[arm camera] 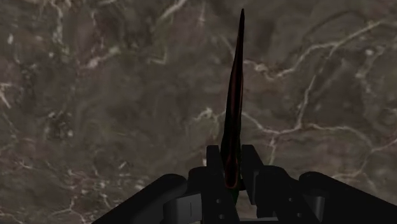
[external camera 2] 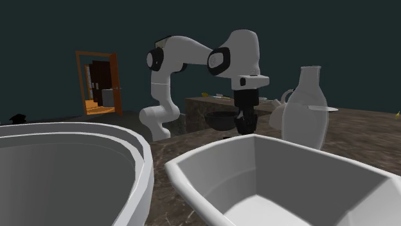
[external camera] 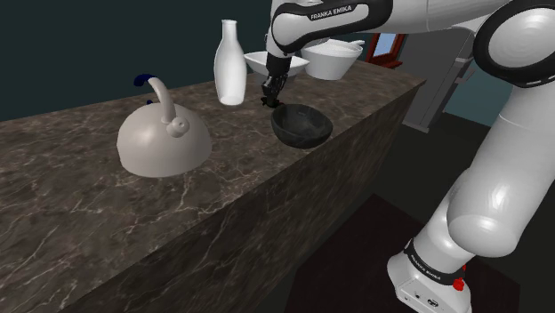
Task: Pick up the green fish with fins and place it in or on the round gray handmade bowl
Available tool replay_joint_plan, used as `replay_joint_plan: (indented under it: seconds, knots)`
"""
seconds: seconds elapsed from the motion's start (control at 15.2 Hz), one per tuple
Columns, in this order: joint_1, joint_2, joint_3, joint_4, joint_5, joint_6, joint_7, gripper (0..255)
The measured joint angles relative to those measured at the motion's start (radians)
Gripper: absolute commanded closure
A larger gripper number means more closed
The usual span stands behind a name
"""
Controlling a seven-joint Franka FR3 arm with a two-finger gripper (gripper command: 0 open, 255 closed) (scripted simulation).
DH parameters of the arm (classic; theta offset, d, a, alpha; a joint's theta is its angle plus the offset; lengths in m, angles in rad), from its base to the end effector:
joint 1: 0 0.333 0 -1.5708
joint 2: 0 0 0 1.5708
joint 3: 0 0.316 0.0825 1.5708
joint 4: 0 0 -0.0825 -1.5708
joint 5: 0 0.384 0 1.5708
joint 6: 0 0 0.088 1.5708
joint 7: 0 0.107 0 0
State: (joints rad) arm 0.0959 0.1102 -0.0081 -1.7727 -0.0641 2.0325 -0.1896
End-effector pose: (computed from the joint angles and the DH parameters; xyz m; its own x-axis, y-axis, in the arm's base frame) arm 0.6085 0.0501 0.5060 0.9444 0.3002 0.1338 0.2903 -0.9528 0.0887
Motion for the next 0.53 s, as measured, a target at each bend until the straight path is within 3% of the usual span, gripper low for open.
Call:
replay_joint_plan:
  seconds: [0.53]
  knots:
    - [0.000,-0.001,0.000,0.012,0.000,-0.013,-0.001,255]
